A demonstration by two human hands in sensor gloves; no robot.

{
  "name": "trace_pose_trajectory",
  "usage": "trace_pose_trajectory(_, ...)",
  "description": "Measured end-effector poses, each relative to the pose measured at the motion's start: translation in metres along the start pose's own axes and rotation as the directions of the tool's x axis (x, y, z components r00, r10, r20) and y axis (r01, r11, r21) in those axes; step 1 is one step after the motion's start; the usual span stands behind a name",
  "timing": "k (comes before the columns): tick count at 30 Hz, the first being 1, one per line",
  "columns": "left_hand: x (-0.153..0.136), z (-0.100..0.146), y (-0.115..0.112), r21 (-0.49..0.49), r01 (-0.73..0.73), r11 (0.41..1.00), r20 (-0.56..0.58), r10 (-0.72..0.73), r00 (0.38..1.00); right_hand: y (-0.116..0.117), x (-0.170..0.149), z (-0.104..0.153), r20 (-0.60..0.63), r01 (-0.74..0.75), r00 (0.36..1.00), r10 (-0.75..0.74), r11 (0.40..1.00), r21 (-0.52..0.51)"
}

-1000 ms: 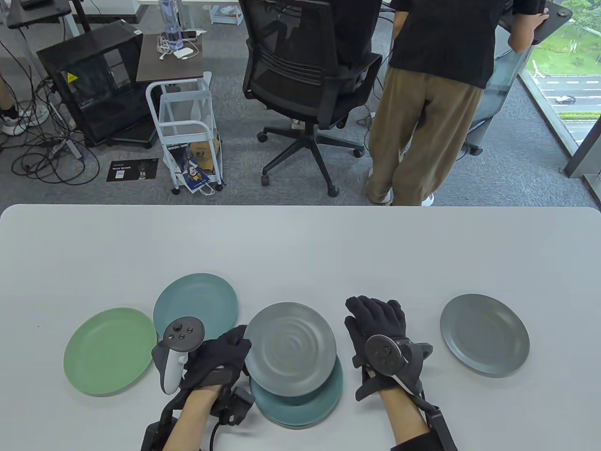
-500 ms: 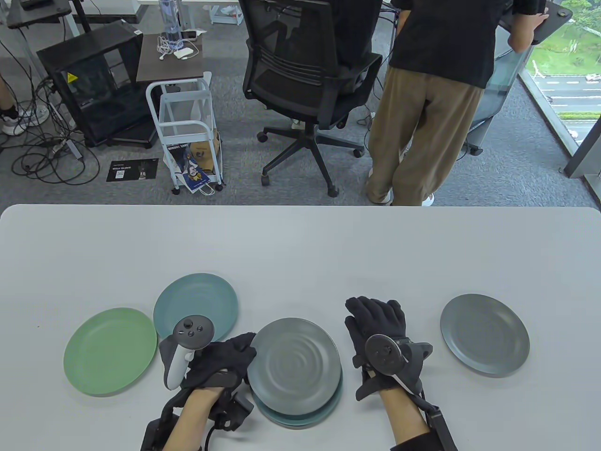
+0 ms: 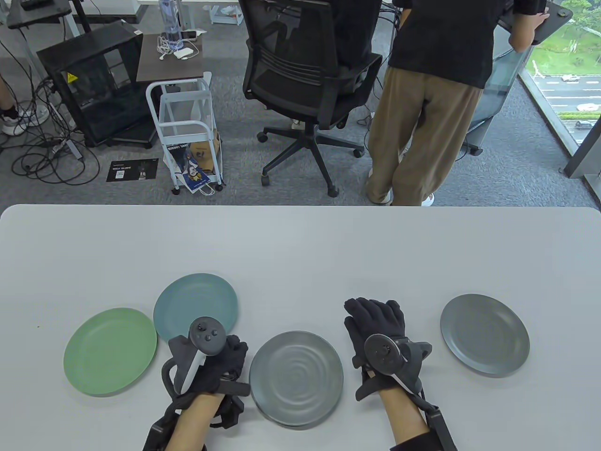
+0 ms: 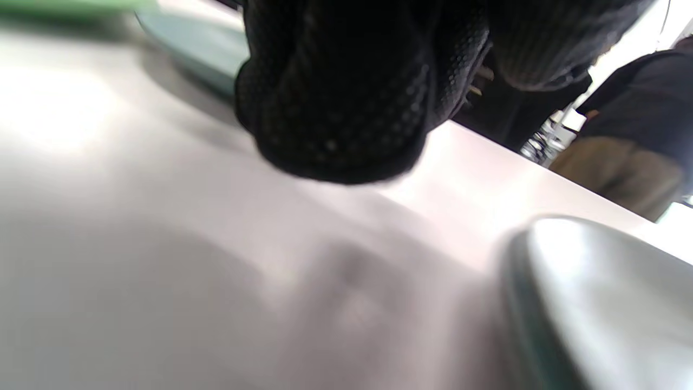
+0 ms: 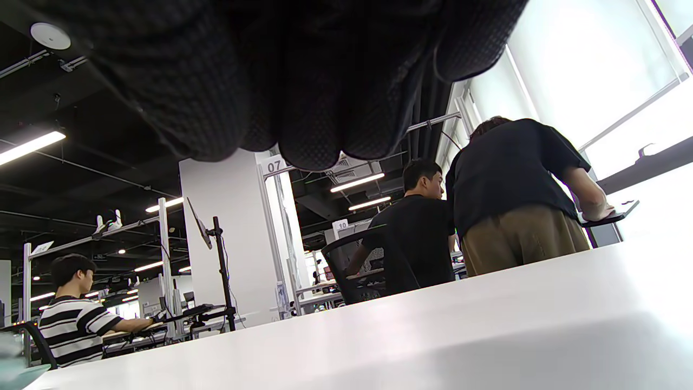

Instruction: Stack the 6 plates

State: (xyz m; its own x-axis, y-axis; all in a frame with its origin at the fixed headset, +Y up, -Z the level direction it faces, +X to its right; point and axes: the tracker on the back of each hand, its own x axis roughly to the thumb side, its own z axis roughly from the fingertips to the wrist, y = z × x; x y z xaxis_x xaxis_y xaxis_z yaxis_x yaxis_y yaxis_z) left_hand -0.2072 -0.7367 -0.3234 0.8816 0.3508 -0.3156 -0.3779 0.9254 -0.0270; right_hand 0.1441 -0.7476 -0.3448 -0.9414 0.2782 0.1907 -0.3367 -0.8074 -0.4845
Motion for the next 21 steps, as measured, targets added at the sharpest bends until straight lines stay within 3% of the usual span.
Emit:
trace_pose_trajectory(5,-0.003,0.002,0.006,0.193,0.191,0.962,-0.108,-0.173,0.979,0.000,0.001,0.000,0.003,-0.004,1.000,0.004,1.000,0.009)
trace_pose_trajectory(8,-0.006,-0.001,0.005,0.231,0.275,0.934,-0.150,-0.245,0.958,0.001,0.001,0.000,0.004,-0.005,1.000,0.005,1.000,0.010)
trace_pose_trajectory(13,-0.014,-0.012,-0.001,0.175,0.340,0.924,-0.182,-0.309,0.933,0.001,0.001,-0.001,0.001,-0.003,1.000,0.003,1.000,0.012)
trace_pose_trajectory(18,-0.016,-0.021,-0.012,0.069,0.356,0.932,-0.115,-0.347,0.931,0.001,0.000,-0.001,-0.007,0.004,1.000,-0.003,1.000,0.016)
trace_pose_trajectory(21,-0.012,-0.023,-0.018,0.045,0.423,0.905,-0.114,-0.416,0.902,0.001,-0.001,-0.001,-0.011,0.008,1.000,-0.008,1.000,0.018)
